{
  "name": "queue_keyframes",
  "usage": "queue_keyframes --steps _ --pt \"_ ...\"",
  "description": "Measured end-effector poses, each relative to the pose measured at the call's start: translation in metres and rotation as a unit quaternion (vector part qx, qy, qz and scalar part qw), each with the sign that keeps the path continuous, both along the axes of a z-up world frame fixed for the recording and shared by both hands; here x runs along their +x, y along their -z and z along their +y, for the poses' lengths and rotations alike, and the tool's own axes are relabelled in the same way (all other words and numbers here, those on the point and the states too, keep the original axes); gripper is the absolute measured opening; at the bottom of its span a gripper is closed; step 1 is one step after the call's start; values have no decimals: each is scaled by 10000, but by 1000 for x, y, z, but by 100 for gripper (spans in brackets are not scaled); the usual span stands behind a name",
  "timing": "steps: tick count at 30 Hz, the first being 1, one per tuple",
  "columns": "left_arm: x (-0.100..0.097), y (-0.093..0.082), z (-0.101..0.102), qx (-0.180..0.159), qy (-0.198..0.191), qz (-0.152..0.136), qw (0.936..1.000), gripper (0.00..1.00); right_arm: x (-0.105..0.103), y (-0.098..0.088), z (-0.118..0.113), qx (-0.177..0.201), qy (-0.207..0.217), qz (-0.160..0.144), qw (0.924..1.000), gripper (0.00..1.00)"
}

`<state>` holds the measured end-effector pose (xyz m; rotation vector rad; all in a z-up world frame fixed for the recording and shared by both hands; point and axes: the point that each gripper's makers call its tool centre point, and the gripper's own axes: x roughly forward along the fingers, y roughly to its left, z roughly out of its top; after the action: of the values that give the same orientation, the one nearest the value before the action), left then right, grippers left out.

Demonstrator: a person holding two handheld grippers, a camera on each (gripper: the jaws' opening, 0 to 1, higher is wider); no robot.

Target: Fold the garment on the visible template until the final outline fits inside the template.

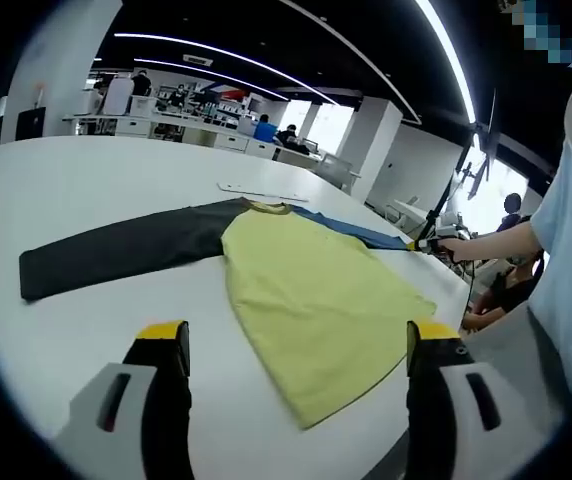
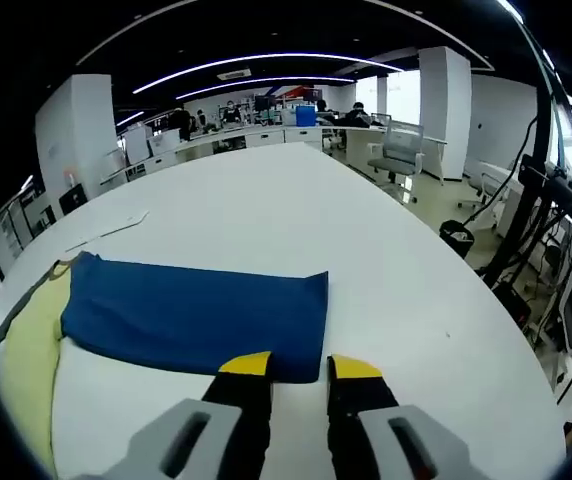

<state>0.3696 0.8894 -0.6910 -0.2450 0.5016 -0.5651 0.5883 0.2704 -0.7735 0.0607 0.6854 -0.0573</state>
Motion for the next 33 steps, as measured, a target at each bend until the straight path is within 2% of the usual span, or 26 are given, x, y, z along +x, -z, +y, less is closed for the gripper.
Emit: queue_keyframes --steps 7,9,14,19,23,28,33 --pt "1 -1 0 2 -26 -32 10000 86 0 -1 1 -249 -109 46 9996 6" --pt "1 -2 0 -9 -31 -49 10000 86 1 -6 2 -329 -167 -11 9993 0" --pt "2 -3 0 -17 -35 -107 9999 86 3 -19 4 -261 -140 -135 9995 0" --pt "2 -5 -2 -33 -4 -149 9999 86 7 -32 14 -344 -330 -241 9986 0" --pt "2 -8 -2 -66 7 -210 9998 85 16 -49 37 -296 -693 -457 9961 0" --pt "2 -12 -3 -78 26 -316 9995 85 28 -63 69 -345 -1120 -530 9917 0" --pt "2 -16 -4 -102 31 -418 9991 85 38 -75 110 -280 -1555 -607 9856 0"
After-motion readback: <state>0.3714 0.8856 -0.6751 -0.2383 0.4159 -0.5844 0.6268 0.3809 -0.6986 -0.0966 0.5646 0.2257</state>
